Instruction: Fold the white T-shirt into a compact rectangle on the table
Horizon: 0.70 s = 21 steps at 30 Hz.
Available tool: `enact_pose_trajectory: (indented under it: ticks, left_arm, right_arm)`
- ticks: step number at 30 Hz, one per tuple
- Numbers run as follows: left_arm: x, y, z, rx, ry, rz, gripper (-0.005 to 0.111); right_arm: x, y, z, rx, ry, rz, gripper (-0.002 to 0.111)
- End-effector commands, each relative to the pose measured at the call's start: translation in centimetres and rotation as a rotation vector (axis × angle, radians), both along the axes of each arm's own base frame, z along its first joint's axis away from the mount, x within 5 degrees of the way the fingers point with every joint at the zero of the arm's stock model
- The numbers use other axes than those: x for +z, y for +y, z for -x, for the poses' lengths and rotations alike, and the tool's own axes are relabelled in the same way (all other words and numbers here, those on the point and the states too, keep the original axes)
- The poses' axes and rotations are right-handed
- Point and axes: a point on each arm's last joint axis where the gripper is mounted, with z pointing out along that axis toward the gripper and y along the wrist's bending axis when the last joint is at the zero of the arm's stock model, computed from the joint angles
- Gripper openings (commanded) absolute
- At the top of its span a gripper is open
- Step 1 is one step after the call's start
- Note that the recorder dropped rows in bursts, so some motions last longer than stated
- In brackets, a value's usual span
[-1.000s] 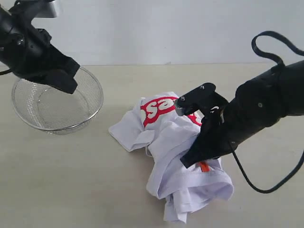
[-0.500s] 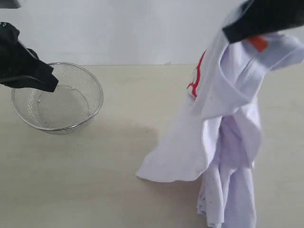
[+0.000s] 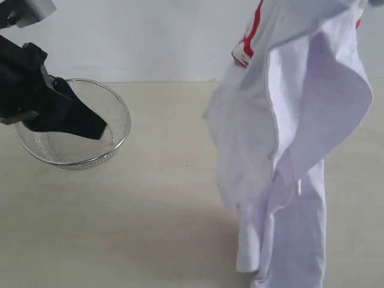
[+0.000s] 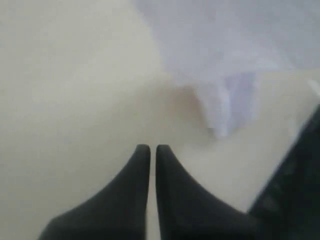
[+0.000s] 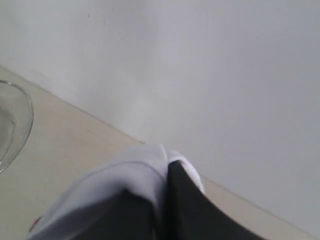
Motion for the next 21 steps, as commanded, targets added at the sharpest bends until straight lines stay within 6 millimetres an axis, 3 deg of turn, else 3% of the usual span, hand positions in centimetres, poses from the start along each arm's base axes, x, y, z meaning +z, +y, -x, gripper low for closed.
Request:
enact_pose_trajectory:
  ticks: [1, 10, 14, 19, 21]
  left_arm:
    - [-0.3, -1.9, 1.5, -0.116, 0.073, 0.215, 0.004]
    - [-4.8, -6.2, 3.6, -0.114, -0.008, 0.168, 0.004]
    - [-6.8, -9.3, 4.2, -0.176, 0.013, 0.221, 0.004]
    - [-10.0, -12.6, 3.0, -0.079, -0.014, 0.262, 0.004]
    - [-11.0, -13.6, 2.4, -0.148, -0.105, 0.232, 0.004]
  right_arm:
    - [2.0, -0.4, -0.2, -0.047, -0.052, 0.003, 0.0]
    - [3.8, 0.1, -1.7, -0.085, -0.085, -0.111, 0.0]
    - [4.7, 0.0, -1.6, -0.087, -0.105, -0.122, 0.0]
    - [5.6, -0.4, -1.1, -0.113, -0.087, -0.139, 0.0]
    - [5.4, -0.5, -1.0, -0.132, -0.055, -0.133, 0.0]
